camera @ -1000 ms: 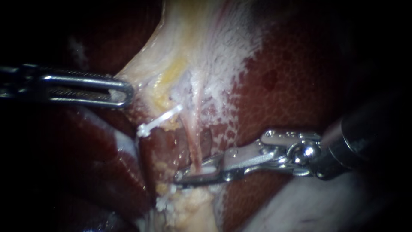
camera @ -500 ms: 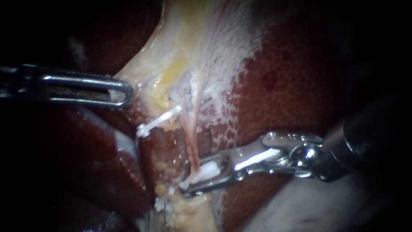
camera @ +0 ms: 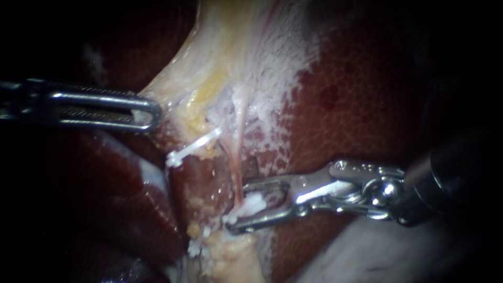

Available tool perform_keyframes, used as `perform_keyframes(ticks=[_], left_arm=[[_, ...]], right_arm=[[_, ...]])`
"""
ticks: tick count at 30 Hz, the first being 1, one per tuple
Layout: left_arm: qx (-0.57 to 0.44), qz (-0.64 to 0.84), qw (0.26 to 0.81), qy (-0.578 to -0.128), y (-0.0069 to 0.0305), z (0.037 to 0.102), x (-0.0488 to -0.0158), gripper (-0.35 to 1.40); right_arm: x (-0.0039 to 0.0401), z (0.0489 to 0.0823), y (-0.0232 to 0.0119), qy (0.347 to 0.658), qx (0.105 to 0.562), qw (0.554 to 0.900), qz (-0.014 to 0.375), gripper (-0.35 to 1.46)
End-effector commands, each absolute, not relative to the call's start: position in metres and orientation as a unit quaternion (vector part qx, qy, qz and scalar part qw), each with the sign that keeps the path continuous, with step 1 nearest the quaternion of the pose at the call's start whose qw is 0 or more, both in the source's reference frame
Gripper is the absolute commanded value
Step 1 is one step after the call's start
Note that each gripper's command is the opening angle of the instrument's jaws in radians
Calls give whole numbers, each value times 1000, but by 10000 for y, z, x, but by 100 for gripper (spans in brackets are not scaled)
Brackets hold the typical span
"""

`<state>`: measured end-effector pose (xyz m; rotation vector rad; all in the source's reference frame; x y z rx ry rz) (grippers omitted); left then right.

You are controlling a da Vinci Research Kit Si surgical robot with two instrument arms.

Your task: Going back second clip right tube

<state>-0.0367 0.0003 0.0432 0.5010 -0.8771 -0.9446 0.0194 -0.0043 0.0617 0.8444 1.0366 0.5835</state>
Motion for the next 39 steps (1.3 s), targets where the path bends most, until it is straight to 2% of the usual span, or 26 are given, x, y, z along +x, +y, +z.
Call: perform_keyframes(ticks=[1,22,29,39], left_arm=[[231,-436,770,-404,3,432,-367,-35],[231,-436,770,-404,3,431,-368,-35],[231,-436,770,-404,2,430,-366,-35],[231,-436,770,-404,2,430,-366,-35]], right_arm=[[196,618,-46,473,387,746,264,60],[204,635,-56,476,381,754,246,60],[186,634,-46,482,370,759,236,60],[145,621,-23,483,347,766,243,60]])
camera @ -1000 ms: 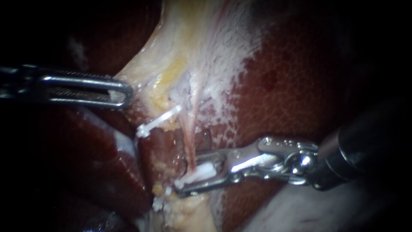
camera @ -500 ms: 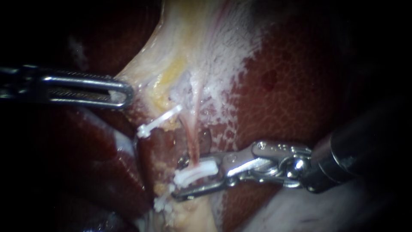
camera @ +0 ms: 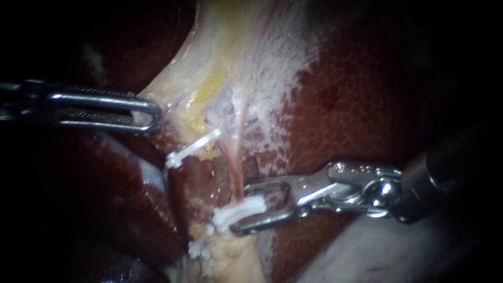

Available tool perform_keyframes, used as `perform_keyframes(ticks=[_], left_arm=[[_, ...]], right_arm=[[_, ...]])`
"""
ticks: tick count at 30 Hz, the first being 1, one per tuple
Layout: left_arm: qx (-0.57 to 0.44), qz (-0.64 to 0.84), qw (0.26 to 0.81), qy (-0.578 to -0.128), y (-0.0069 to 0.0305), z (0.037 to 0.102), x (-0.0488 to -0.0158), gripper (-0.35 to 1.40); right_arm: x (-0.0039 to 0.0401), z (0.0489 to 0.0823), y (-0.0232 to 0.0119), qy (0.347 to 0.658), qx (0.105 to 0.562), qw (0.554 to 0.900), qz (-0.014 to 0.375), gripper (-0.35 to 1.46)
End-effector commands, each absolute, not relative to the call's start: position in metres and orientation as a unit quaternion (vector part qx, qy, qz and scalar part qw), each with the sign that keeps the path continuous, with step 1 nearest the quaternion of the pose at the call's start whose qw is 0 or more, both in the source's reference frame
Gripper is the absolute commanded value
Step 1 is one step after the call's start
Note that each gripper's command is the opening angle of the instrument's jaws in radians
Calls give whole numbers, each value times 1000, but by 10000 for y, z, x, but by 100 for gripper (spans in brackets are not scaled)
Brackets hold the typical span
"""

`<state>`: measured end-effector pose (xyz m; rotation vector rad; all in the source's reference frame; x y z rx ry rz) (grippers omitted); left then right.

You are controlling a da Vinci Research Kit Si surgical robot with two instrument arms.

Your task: Going back second clip right tube

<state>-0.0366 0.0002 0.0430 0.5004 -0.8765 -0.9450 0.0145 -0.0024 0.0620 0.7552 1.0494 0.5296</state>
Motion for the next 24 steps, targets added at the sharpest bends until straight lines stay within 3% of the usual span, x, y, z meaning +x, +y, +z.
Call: perform_keyframes(ticks=[1,14,24], left_arm=[[231,-436,770,-404,2,430,-366,-35],[231,-435,771,-404,2,432,-364,-35],[231,-435,771,-405,3,436,-364,-35]], right_arm=[[140,618,-21,483,346,766,246,60],[87,586,11,493,315,772,250,60],[72,575,8,500,305,777,231,60]])
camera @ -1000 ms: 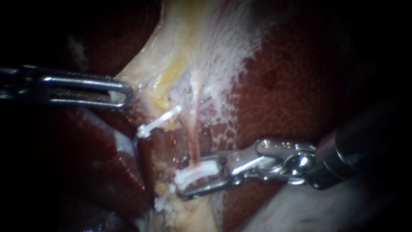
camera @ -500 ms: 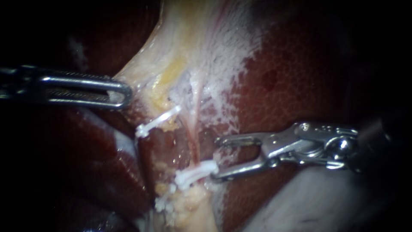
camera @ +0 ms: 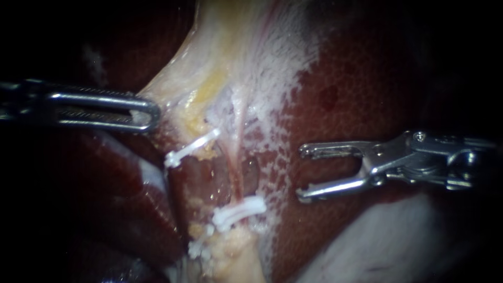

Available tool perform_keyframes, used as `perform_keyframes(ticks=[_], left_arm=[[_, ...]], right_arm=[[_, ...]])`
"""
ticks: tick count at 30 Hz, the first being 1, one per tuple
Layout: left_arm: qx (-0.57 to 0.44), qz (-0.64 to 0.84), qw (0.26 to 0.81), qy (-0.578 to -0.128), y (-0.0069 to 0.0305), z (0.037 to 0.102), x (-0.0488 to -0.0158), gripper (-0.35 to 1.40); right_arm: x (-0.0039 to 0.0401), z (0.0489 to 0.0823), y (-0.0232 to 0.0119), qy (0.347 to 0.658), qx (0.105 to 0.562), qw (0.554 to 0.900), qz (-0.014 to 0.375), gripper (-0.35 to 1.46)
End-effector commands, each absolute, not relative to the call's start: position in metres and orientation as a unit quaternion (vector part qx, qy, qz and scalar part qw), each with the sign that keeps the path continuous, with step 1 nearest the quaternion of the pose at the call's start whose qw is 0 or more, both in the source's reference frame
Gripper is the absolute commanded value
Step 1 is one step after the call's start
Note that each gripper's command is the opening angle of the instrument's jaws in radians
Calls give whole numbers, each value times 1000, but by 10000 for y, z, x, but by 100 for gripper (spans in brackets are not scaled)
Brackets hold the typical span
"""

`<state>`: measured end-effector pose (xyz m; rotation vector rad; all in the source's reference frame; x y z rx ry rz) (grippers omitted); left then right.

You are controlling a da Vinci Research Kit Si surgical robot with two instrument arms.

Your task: Going back second clip right tube

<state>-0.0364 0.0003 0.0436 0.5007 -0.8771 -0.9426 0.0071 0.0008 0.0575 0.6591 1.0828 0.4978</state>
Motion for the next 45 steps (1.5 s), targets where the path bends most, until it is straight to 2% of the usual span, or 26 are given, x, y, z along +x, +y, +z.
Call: perform_keyframes(ticks=[1,10,18,30,45], left_arm=[[231,-435,771,-405,3,437,-364,-35],[229,-433,771,-407,5,456,-362,-35],[226,-431,776,-401,6,484,-364,-35],[224,-425,784,-393,0,515,-386,-35],[227,-425,785,-390,1,529,-394,-35]], right_arm=[[72,574,7,501,304,777,229,60],[68,572,6,512,287,784,201,60],[67,572,6,530,254,795,151,60],[59,572,5,539,238,798,124,60],[56,571,4,542,233,799,113,60]])
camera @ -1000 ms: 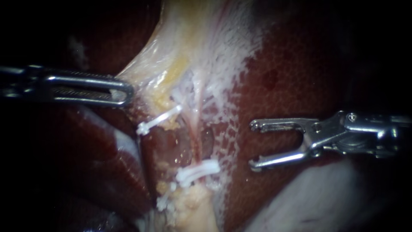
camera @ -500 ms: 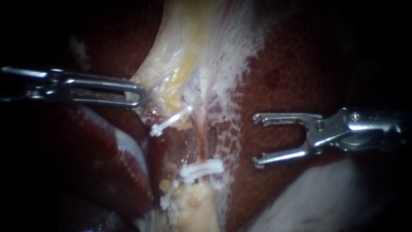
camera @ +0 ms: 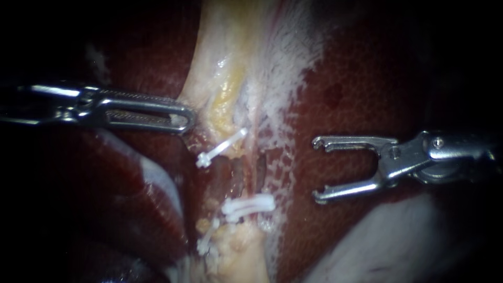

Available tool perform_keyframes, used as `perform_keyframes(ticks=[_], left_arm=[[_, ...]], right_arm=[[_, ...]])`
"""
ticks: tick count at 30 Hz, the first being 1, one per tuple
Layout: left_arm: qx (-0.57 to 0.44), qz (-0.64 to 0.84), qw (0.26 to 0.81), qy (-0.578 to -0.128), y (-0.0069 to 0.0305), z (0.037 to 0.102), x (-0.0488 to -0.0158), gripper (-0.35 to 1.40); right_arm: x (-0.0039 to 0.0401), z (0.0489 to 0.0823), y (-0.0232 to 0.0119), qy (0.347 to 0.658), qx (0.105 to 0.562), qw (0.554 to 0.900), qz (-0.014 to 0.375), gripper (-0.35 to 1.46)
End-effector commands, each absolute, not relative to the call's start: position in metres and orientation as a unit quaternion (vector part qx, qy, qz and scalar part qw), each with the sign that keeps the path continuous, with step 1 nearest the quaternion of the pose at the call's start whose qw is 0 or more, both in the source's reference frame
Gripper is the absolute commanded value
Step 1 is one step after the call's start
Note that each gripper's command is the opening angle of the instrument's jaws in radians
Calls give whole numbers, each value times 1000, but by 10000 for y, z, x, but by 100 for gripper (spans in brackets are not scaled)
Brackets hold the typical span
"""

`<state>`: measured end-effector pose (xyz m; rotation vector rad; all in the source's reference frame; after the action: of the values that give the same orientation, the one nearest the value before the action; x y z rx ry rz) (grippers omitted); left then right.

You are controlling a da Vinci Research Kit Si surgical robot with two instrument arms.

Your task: Going back second clip right tube

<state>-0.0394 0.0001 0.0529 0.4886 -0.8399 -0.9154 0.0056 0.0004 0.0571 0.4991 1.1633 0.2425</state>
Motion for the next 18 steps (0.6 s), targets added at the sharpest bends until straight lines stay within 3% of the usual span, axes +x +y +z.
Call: perform_keyframes(ticks=[1,18], left_arm=[[228,-424,785,-390,1,529,-395,-35],[230,-423,786,-388,-2,531,-397,-35]], right_arm=[[56,571,4,542,233,799,113,60],[55,570,4,543,231,800,111,60]])
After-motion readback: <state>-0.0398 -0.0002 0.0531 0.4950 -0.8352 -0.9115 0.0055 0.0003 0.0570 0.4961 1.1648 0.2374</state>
